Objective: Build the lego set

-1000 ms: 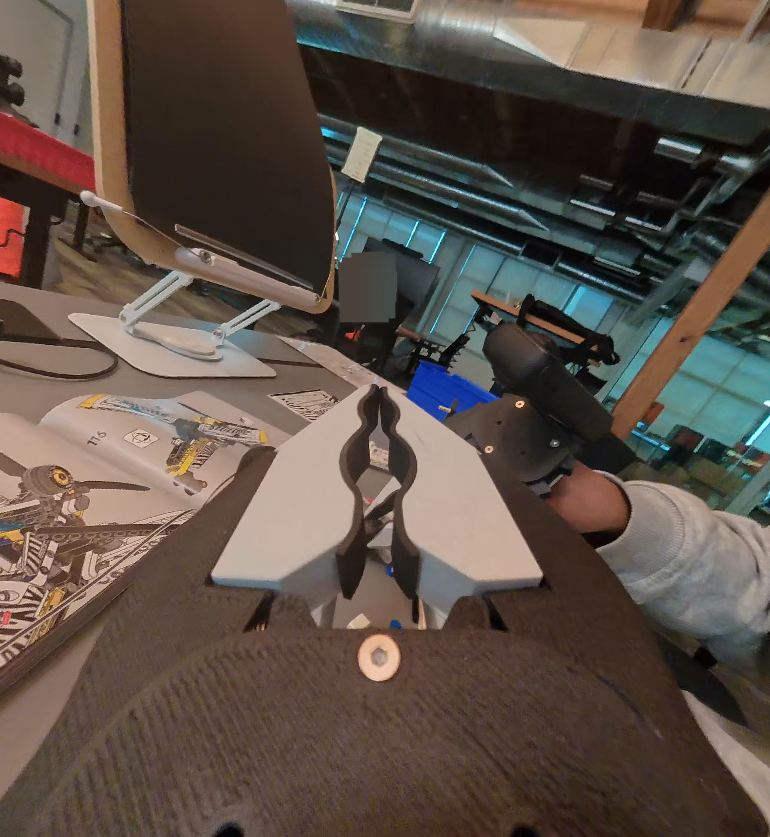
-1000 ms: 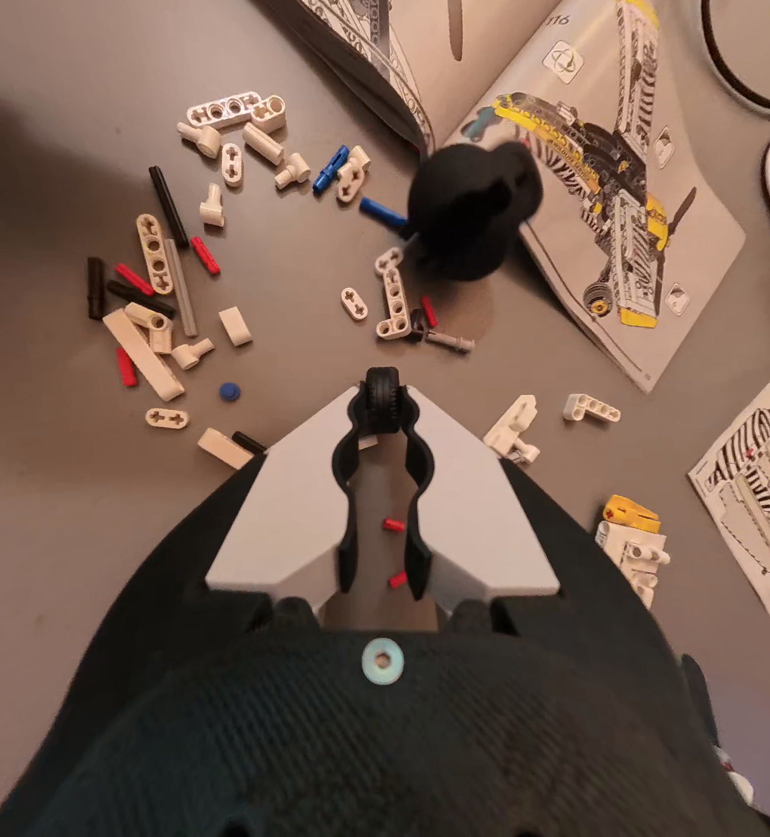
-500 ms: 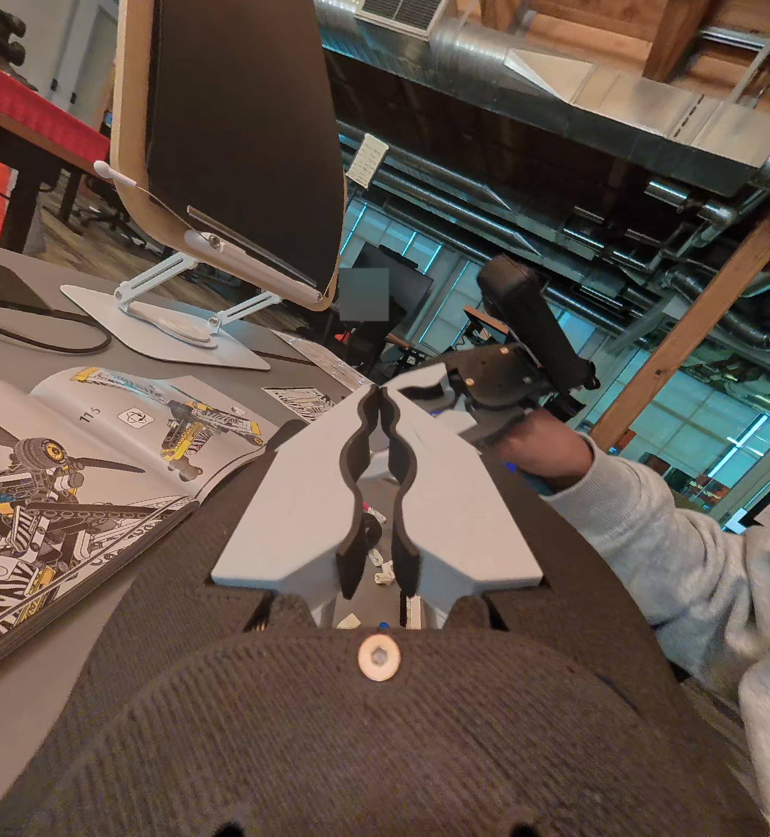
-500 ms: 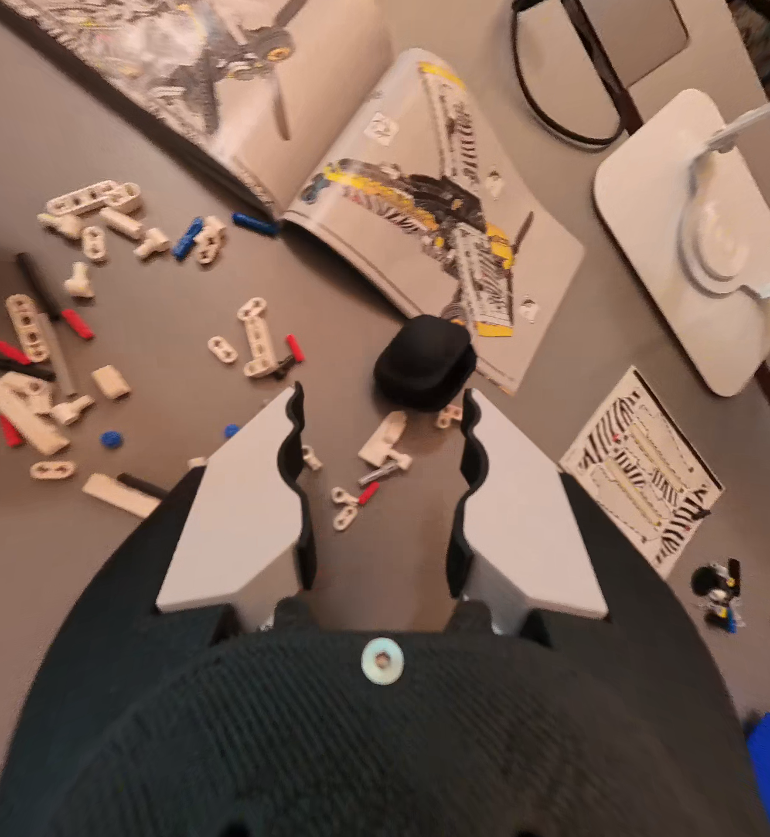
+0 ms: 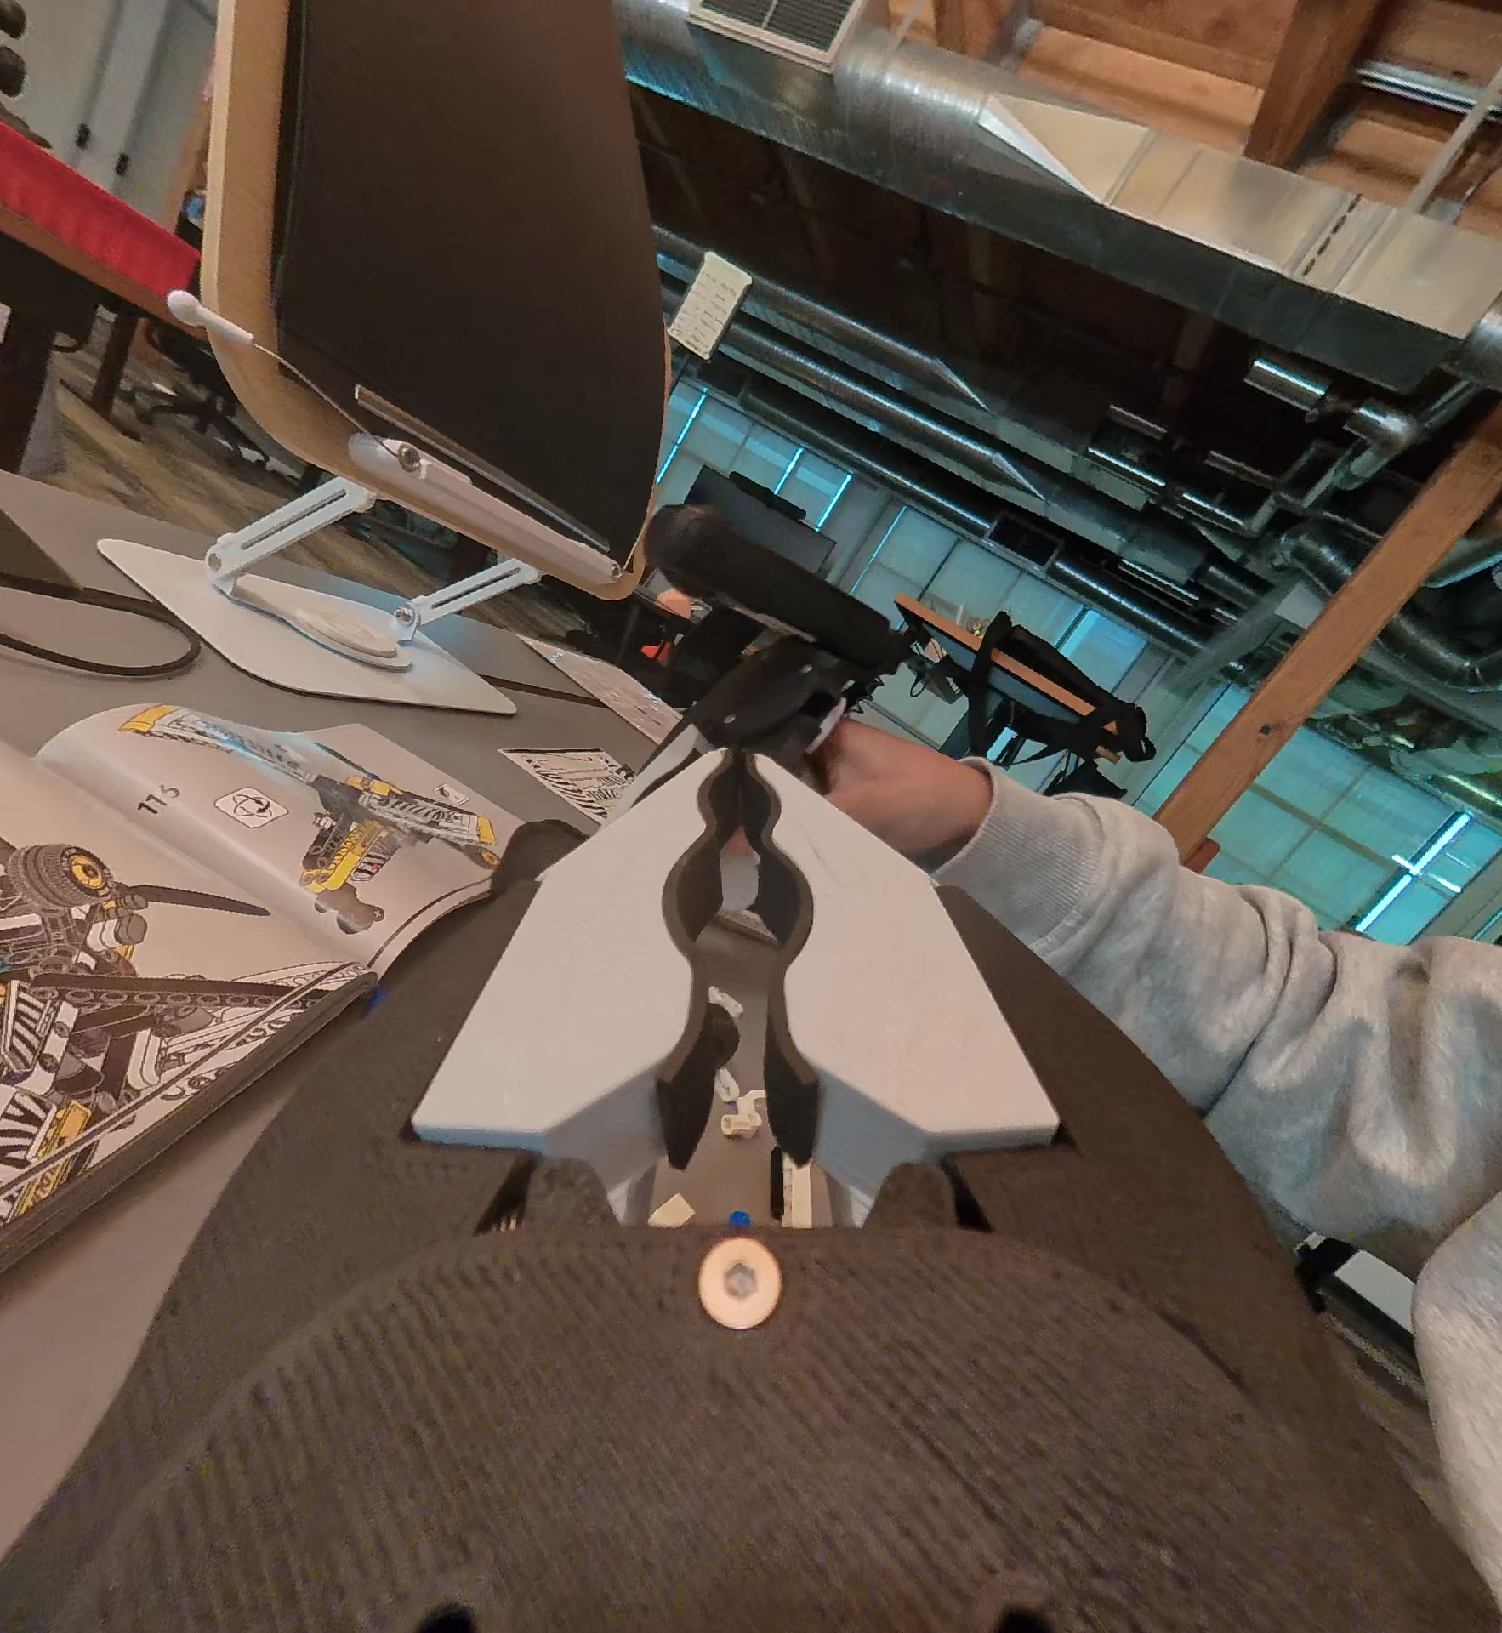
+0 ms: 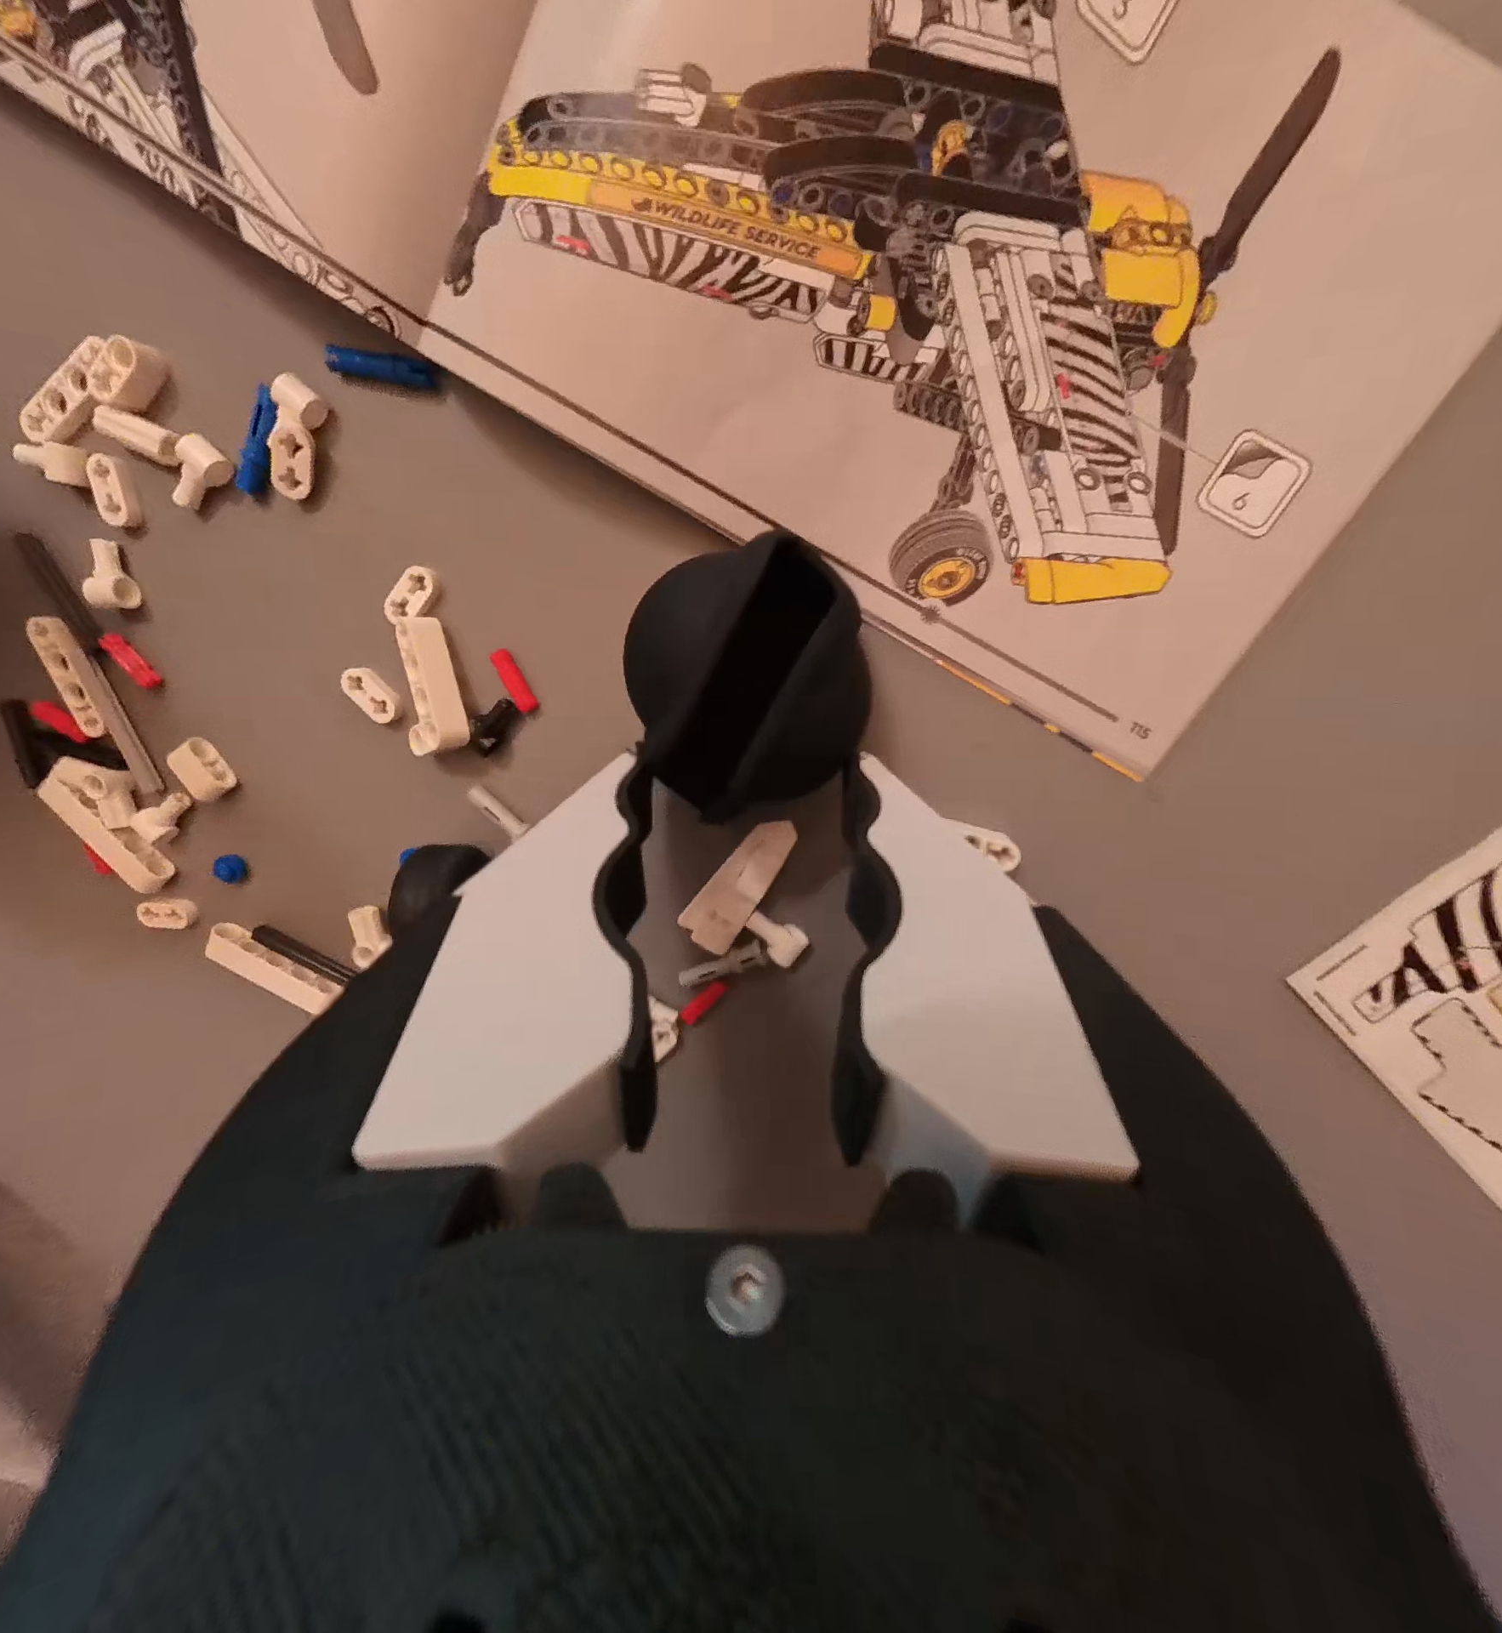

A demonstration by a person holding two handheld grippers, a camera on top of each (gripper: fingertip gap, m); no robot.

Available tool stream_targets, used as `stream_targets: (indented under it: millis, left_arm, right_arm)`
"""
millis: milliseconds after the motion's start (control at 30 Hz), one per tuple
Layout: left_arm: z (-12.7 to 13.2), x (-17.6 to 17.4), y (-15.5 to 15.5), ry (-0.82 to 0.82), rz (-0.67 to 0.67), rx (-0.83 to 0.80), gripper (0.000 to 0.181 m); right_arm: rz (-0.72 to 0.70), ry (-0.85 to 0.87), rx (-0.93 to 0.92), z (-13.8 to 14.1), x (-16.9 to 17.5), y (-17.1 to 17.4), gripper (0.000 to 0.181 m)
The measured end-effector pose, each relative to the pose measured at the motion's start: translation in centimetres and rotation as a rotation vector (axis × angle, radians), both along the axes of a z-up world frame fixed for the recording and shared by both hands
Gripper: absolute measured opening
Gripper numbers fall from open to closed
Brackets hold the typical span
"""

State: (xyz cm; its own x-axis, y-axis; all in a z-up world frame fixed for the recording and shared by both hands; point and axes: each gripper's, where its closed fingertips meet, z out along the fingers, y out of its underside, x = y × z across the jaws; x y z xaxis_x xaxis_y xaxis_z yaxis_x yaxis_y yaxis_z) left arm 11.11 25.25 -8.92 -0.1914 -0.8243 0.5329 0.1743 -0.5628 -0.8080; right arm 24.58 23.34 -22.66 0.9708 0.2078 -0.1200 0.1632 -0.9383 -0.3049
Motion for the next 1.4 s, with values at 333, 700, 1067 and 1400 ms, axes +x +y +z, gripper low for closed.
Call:
stream_targets:
  millis: [333,700,1067,1400]
  left_arm:
    - [-4.8,2.4,-0.1,0.259,-0.042,-0.128,0.036]
    - [-4.4,1.6,1.6,0.223,0.033,-0.149,0.027]
    - [-4.2,1.2,2.2,0.202,0.037,-0.193,0.029]
    - [-3.4,1.9,-1.5,0.125,-0.291,-0.394,0.082]
  right_arm:
    - [0.267,-0.496,0.432,7.7,-4.4,-0.5,0.000]
    - [0.067,0.056,0.240,3.4,-5.3,1.8,0.066]
    - [0.141,-0.199,0.239,1.6,-6.3,2.8,0.050]
    - [0.602,-0.689,0.719,8.9,-10.2,-0.9,0.050]
